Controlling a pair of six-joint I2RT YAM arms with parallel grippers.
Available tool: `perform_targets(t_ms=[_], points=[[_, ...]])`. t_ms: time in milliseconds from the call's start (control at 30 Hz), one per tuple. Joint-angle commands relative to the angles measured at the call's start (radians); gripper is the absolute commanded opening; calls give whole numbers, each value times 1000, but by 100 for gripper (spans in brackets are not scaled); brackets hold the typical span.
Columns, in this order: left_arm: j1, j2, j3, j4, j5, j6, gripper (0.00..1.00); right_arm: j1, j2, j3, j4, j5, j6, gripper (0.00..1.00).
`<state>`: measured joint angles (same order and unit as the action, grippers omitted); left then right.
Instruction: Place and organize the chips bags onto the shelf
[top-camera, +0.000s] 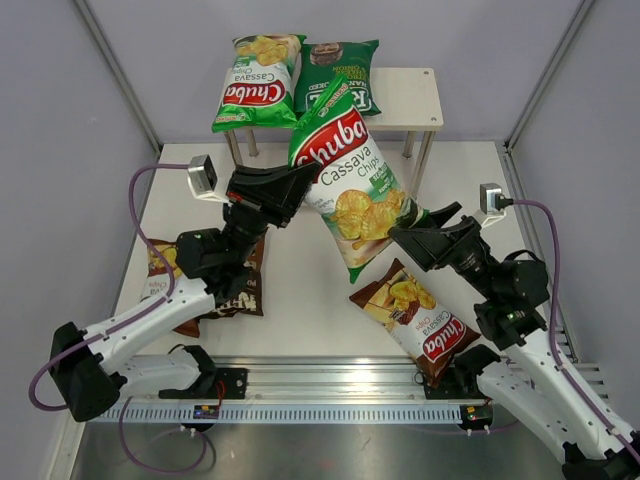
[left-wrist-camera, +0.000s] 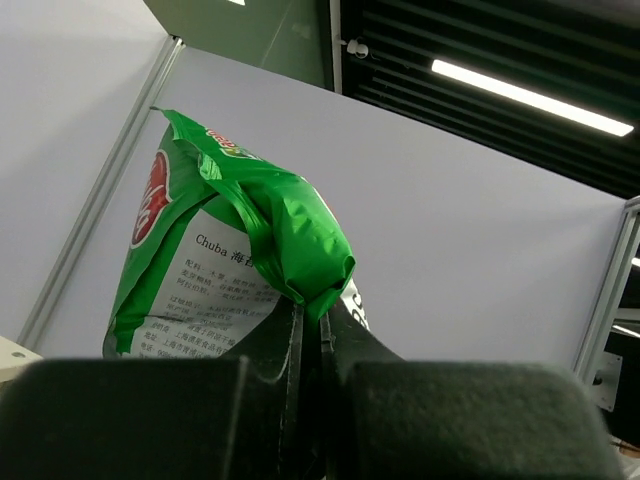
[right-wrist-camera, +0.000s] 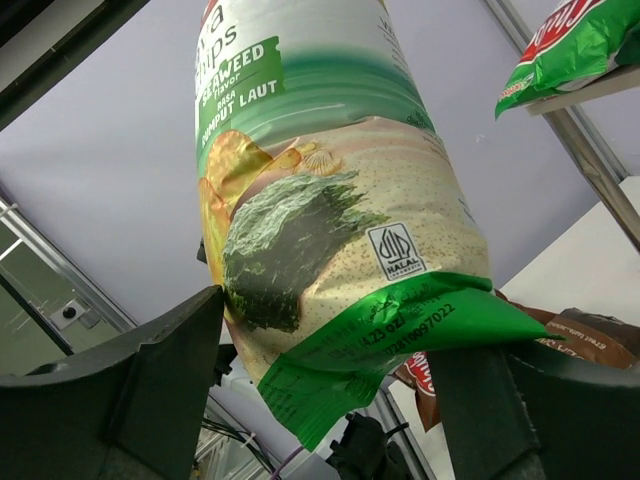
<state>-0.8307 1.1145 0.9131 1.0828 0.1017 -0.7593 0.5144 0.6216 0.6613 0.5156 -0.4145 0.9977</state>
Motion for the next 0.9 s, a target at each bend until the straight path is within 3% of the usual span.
perform_targets(t_ms=[0,133,500,667,733,800,867], points=[[-36,42,-25,-40,32,-77,0,24,9,14,106,-73,-5,88],[-36,67,-11,14,30,-115,0,24,15,-17,159,-96,53,99],[-36,151,33,158,91,-228,0,26,24,-54,282,-98,165,99],[-36,191,64,145,144,-262,0,24,60,-16,383,-106,213,99],[-36,194,72,118,148,-256,0,26,49,6,336,-77,179,92],[-33,192,76,53,142,-242,2,26,26,14,262,-58,154,73],[-25,188,84,-12,147,-227,6,26,0,6,227,-30,125,65]])
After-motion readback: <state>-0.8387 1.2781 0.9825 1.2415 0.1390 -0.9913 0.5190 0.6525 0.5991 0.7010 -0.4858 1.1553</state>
